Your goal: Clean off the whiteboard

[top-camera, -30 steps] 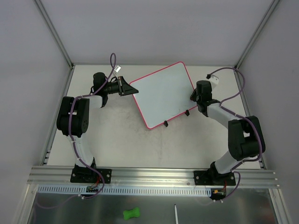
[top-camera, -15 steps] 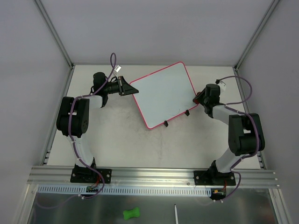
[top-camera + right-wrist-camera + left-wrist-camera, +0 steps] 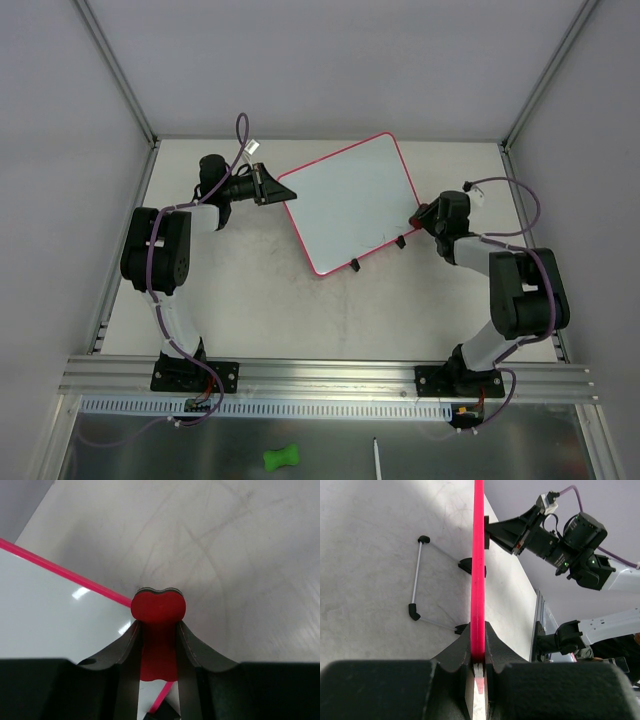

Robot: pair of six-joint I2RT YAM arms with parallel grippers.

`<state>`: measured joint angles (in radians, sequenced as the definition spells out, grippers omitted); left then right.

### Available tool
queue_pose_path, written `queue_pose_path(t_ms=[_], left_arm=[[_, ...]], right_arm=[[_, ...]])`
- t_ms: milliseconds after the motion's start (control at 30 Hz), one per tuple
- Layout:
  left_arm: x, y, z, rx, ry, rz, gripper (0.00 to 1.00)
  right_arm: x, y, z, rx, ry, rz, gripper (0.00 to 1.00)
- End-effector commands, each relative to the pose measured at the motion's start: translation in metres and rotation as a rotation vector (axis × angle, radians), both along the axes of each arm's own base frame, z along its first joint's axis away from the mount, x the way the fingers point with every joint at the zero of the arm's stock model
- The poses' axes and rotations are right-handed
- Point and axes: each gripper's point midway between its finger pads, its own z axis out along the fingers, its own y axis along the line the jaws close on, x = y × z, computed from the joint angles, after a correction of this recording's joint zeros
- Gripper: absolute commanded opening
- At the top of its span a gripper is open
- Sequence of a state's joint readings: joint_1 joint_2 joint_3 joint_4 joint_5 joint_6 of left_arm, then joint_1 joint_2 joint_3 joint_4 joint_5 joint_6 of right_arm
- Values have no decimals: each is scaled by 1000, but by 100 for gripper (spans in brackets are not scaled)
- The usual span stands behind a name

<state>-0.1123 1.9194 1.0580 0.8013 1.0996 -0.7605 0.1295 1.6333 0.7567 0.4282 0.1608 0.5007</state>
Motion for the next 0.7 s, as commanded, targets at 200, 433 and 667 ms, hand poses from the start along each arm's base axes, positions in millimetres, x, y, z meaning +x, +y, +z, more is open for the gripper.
queue_pose_path(t_ms=[200, 433, 667], left_arm=[[-11, -4, 4, 14, -27, -53, 0], [-12, -6, 3, 14, -25, -59, 0], [-12, -6, 2, 16, -22, -61, 0]], right_arm=[[-43, 36, -27, 51, 61, 36, 1], [-43, 79, -14, -19, 2, 158, 0], [-45, 127, 2, -141, -66, 316, 0]])
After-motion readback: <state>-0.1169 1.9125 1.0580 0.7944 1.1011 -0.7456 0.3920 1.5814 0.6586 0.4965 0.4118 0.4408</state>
